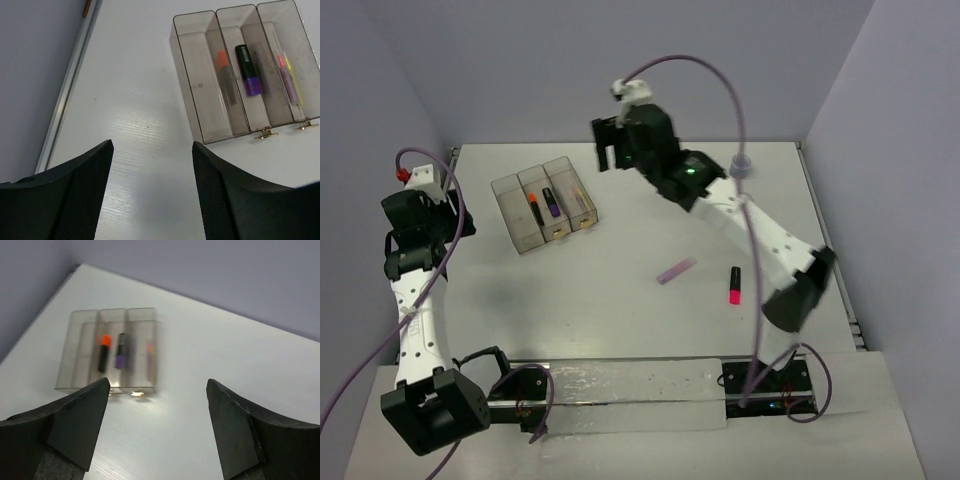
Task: Sort the stationery into containers
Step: Place the pen in the storage box, then pick up the pen from the center of the board.
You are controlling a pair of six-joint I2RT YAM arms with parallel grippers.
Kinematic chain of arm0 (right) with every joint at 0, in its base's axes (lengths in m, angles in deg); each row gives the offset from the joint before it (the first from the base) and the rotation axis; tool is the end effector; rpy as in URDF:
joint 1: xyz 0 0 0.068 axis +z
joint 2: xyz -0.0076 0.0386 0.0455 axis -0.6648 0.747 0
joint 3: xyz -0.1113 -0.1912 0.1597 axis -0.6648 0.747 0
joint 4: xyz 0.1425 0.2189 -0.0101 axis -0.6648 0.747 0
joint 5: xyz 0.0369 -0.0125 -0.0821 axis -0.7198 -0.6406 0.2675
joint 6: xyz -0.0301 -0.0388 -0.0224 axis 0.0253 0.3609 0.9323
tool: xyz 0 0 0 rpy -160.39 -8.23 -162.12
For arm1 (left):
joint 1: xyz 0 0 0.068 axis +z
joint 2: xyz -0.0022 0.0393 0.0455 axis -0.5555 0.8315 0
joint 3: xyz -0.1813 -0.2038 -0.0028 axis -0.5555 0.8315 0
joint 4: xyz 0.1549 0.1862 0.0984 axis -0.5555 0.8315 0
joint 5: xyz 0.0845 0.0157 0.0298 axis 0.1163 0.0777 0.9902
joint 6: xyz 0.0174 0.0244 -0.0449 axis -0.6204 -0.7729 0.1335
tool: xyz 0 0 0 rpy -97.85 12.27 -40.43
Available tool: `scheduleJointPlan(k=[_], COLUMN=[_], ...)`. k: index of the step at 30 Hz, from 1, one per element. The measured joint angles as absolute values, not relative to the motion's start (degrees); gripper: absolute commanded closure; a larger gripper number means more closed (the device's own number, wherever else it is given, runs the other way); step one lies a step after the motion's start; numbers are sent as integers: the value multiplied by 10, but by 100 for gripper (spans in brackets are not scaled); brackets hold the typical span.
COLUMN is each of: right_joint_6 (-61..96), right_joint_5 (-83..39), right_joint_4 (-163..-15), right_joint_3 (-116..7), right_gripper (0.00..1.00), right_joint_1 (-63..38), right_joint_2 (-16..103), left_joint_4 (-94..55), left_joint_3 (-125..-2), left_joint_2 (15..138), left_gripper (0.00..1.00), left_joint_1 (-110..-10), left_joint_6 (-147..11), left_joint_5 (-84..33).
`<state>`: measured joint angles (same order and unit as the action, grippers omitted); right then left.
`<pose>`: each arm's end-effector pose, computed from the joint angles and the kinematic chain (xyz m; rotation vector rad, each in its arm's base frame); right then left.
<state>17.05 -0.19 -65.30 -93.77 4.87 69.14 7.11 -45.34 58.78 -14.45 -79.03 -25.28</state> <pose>0.3037 0.3075 0.4335 -0.4524 1.7992 0.4263 0.2145 0.0699 0.3272 -0.2798 2.0459 0.0534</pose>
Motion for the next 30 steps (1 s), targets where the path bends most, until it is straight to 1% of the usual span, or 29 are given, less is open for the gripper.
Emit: scheduleJointPlan(k=[3,7,10,13,16,20,28,30], right_joint_6=[147,81,39,13,-1,-6,-7,-7], right_joint_5=[62,110,99,72,41,13,-42,-50], right_joint_4=[-595,-537,-498,-461,-445,-468,-510,-517], right_joint_3=[-838,-605,-443,-336,-295,-283,-269,-269], right_gripper=[13,12,11,10,10,11,13,18], right_joint_1=[16,-45,-98,-157,-212,-240,-267,-271], right_joint_2=[550,418,401,408,383,368,464,484], left_joint_4=[76,77,78,79,79,79,87,88], left_joint_3=[-455,-455,-455,-455,-455,-455,-455,-455], left_joint_2=[590,590,590,590,590,590,590,590], left_gripper=[29,29,29,29,29,29,29,29], left_joint_1=[-145,-145,-145,-145,-145,-144,-144,-145], left_joint_6=[-791,-791,-791,-797,-804,-807,-808,-809], left_joint_5=[-262,-272,-281,-287,-294,-299,-303,-303])
